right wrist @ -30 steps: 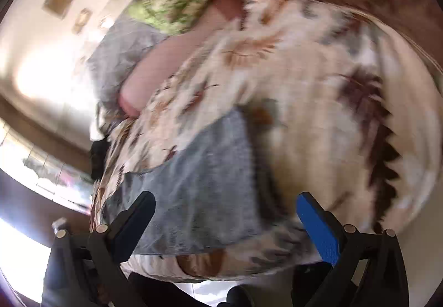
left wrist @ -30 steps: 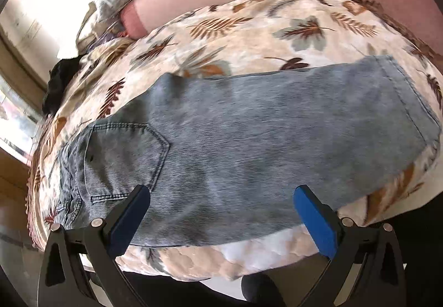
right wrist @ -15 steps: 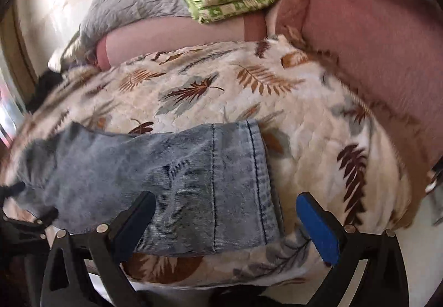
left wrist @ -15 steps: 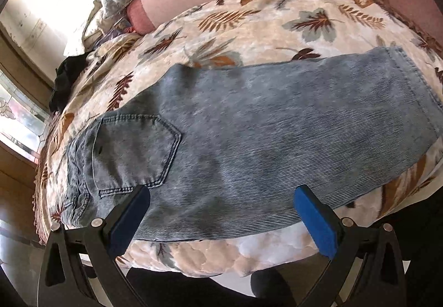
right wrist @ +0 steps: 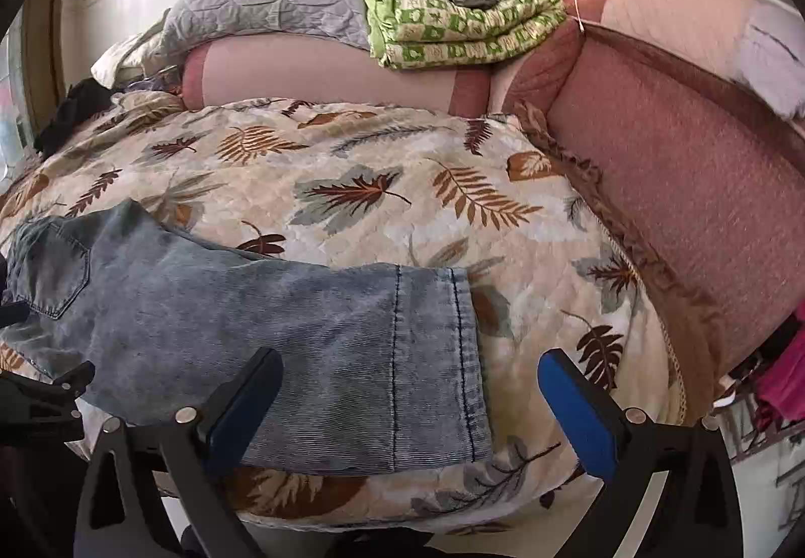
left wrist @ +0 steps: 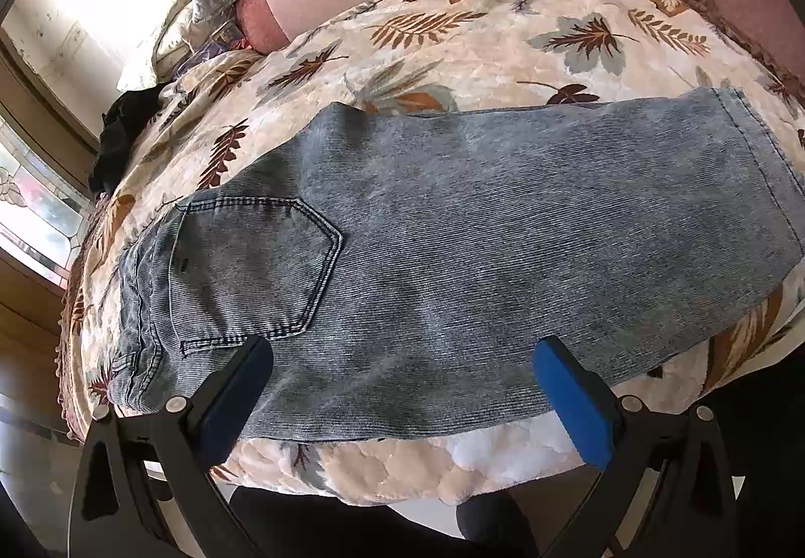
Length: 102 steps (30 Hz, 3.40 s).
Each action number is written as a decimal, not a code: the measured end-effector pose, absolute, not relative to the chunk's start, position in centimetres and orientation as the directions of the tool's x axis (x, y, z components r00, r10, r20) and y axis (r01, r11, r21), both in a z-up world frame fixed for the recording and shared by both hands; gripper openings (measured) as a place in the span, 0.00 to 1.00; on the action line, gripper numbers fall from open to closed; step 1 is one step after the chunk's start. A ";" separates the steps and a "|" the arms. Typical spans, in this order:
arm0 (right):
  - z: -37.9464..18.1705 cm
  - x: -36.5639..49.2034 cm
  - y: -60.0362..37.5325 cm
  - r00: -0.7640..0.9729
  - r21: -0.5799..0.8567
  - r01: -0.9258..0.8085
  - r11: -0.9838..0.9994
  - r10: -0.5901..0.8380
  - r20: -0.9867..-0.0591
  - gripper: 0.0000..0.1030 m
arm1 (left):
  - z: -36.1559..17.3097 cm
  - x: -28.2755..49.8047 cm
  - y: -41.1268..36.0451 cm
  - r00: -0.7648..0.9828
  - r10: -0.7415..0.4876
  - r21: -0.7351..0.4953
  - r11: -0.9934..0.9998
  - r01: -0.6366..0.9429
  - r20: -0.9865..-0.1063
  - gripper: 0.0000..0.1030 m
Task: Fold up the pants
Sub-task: 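Move the right gripper over the jeans leg toward its hem, then close the right gripper on the jeans leg hem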
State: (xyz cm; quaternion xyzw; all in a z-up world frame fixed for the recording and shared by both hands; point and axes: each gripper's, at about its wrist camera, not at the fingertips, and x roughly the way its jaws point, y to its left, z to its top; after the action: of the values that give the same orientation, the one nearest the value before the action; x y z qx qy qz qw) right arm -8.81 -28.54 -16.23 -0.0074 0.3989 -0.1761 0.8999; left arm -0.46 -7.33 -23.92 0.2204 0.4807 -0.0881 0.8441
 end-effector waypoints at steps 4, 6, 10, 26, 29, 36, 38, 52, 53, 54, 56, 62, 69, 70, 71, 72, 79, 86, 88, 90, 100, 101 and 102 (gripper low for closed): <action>-15.7 -8.9 -27.8 0.621 -0.172 0.304 0.937 -0.332 -0.710 1.00 | -23.7 -0.6 -7.0 0.525 0.060 0.283 0.890 0.357 -0.849 1.00; -15.5 -8.9 -27.5 0.621 -0.178 0.300 0.937 -0.334 -0.709 1.00 | -23.6 -0.6 -6.7 0.526 0.059 0.280 0.893 0.352 -0.848 1.00; -15.0 -8.9 -27.1 0.625 -0.192 0.295 0.936 -0.341 -0.702 1.00 | -23.4 -0.5 -6.2 0.525 0.058 0.273 0.900 0.341 -0.849 1.00; -17.6 -7.8 -25.6 0.601 -0.054 0.241 0.969 -0.193 -0.776 1.00 | -23.3 0.0 -5.4 0.529 0.059 0.258 0.915 0.311 -0.847 1.00; -18.5 -8.0 -25.2 0.655 0.096 0.173 0.980 -0.042 -0.755 1.00 | -23.6 0.9 -4.1 0.517 0.089 0.263 0.925 0.273 -0.851 1.00; -23.0 -6.7 -25.2 0.618 0.371 0.121 0.921 0.223 -0.754 0.63 | -25.6 2.1 -2.7 0.487 0.140 0.284 0.929 0.236 -0.862 1.00; -24.8 -6.2 -25.4 0.583 0.348 0.163 0.923 0.195 -0.789 0.40 | -26.5 2.4 -3.0 0.476 0.152 0.296 0.923 0.245 -0.866 1.00; -26.3 -6.3 -28.2 0.515 0.251 0.302 0.920 0.064 -0.855 0.08 | -27.0 3.2 0.2 0.462 0.135 0.267 0.935 0.232 -0.877 1.00; -25.9 -6.5 -28.3 0.524 0.235 0.302 0.924 0.045 -0.850 0.08 | -26.8 3.2 0.5 0.459 0.142 0.266 0.939 0.217 -0.877 1.00; -25.3 -6.8 -28.4 0.539 0.224 0.293 0.930 0.033 -0.842 0.08 | -26.5 3.3 0.7 0.459 0.151 0.267 0.943 0.198 -0.876 1.00; -24.4 -7.1 -28.2 0.558 0.231 0.266 0.936 0.046 -0.829 0.08 | -25.8 3.1 0.5 0.471 0.145 0.259 0.947 0.188 -0.870 1.00; -24.2 -6.4 -25.3 0.558 0.296 0.167 0.941 0.158 -0.815 0.08 | -25.7 2.0 -2.7 0.498 0.108 0.271 0.925 0.267 -0.860 1.00; -26.5 -6.5 -25.3 0.497 0.314 0.180 0.932 0.189 -0.847 0.08 | -27.6 2.8 -2.1 0.450 0.107 0.251 0.928 0.274 -0.887 1.00; -26.3 -6.5 -25.7 0.500 0.309 0.191 0.932 0.179 -0.848 0.09 | -27.5 3.0 -1.9 0.445 0.112 0.251 0.930 0.268 -0.888 1.00; -25.7 -6.7 -26.3 0.516 0.291 0.197 0.936 0.154 -0.843 0.13 | -27.2 3.1 -1.7 0.448 0.126 0.262 0.930 0.256 -0.885 1.00; -25.2 -6.9 -26.8 0.536 0.288 0.197 0.937 0.143 -0.832 0.13 | -26.7 3.3 -1.5 0.461 0.144 0.282 0.927 0.246 -0.876 1.00; -23.2 -6.8 -31.9 0.552 0.231 0.321 0.919 0.017 -0.834 0.13 | -22.3 5.9 5.9 0.503 0.171 0.234 0.970 0.065 -0.847 1.00; -23.6 -3.3 -32.1 0.555 0.253 0.305 0.918 0.044 -0.831 0.12 | -20.9 6.9 16.1 0.480 0.210 0.133 0.973 -0.189 -0.852 1.00; -24.5 -2.1 -31.5 0.540 0.259 0.300 0.918 0.060 -0.839 0.13 | -21.7 6.7 16.7 0.461 0.172 0.093 0.978 -0.189 -0.870 1.00; -25.3 -1.3 -30.7 0.519 0.254 0.300 0.920 0.066 -0.852 0.15 | -23.0 6.5 15.3 0.441 0.151 0.097 0.985 -0.143 -0.885 1.00; -26.1 -0.1 -30.0 0.515 0.244 0.302 0.922 0.057 -0.855 0.33 | -26.9 7.6 14.8 0.343 0.177 0.132 0.980 -0.150 -0.922 1.00; -26.1 -0.1 -30.1 0.514 0.243 0.302 0.922 0.057 -0.856 0.33 | -26.8 7.6 14.7 0.336 0.186 0.142 0.978 -0.151 -0.923 1.00; -26.1 -0.1 -30.1 0.514 0.245 0.303 0.921 0.059 -0.856 0.33 | -26.5 7.7 14.5 0.328 0.209 0.164 0.974 -0.159 -0.921 1.00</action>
State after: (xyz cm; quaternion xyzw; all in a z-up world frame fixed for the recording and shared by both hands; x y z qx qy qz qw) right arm -0.06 -30.07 -26.09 0.1853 0.4878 -0.0719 0.8501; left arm 7.66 14.48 -26.46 0.0218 0.5686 0.1130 0.8145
